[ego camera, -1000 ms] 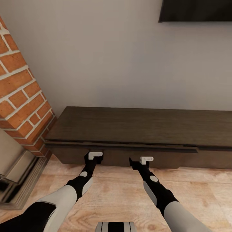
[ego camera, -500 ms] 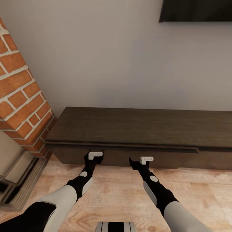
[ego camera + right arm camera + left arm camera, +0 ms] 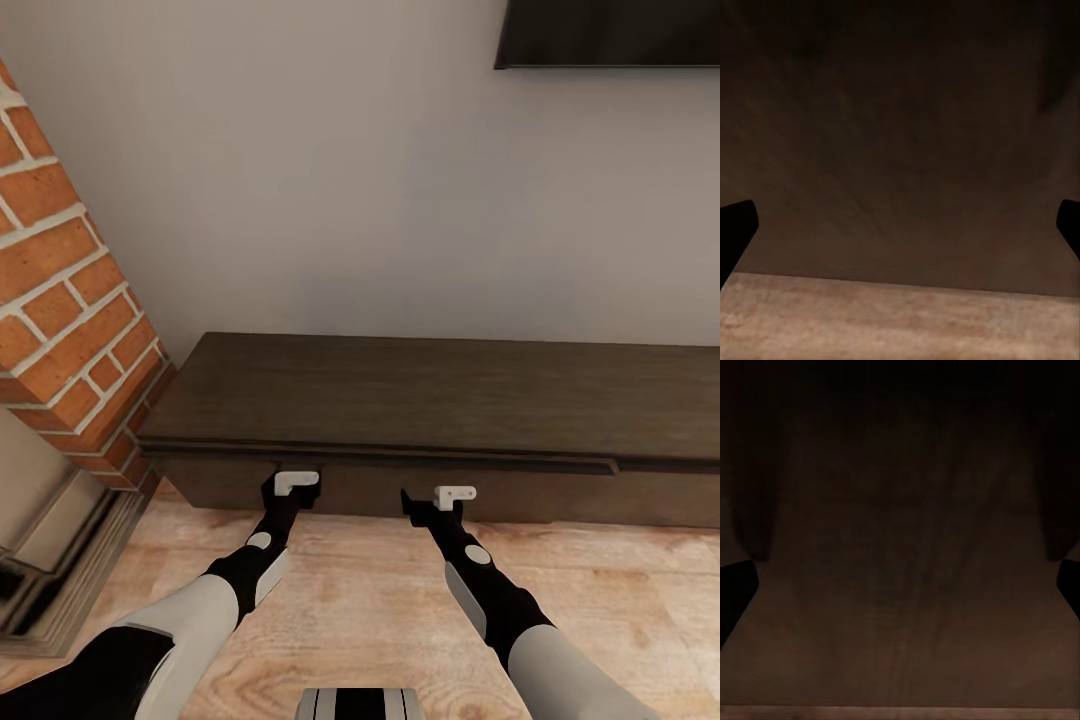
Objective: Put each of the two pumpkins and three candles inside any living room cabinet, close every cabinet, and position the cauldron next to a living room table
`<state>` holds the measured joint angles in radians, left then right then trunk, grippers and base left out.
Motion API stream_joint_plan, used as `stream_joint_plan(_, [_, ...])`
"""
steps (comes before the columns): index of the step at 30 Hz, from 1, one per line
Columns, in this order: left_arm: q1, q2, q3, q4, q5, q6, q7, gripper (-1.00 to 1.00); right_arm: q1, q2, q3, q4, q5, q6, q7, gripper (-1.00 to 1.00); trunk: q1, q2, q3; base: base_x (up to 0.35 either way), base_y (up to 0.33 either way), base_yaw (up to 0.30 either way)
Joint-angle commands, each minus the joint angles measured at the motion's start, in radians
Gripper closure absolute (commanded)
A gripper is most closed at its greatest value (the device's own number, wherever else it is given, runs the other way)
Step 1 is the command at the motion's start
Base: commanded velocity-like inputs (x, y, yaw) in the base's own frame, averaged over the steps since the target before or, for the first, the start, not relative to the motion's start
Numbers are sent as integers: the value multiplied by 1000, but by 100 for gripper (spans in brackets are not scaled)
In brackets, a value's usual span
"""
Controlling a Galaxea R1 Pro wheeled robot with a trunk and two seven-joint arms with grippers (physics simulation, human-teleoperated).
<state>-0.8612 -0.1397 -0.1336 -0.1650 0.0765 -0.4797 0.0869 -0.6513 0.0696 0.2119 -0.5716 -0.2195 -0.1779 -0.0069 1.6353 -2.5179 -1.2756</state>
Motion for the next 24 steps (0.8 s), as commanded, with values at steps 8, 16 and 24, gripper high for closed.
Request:
stream_joint_plan(8, [-1, 0, -8, 1, 8, -4, 5, -100, -1, -1, 4, 1, -11, -5, -1, -100, 0, 0, -1, 71, 0, 0])
stream_joint_plan(16, [-1, 0, -8, 2, 9, -3, 5, -100, -1, -1, 4, 1, -11, -5, -1, -100, 0, 0, -1, 4, 0, 0])
stream_joint_plan(24, [-1, 0, -6, 19, 8, -3, 5, -100, -1, -1, 4, 1, -11, -5, -1, -100, 0, 0, -1, -52, 0, 0])
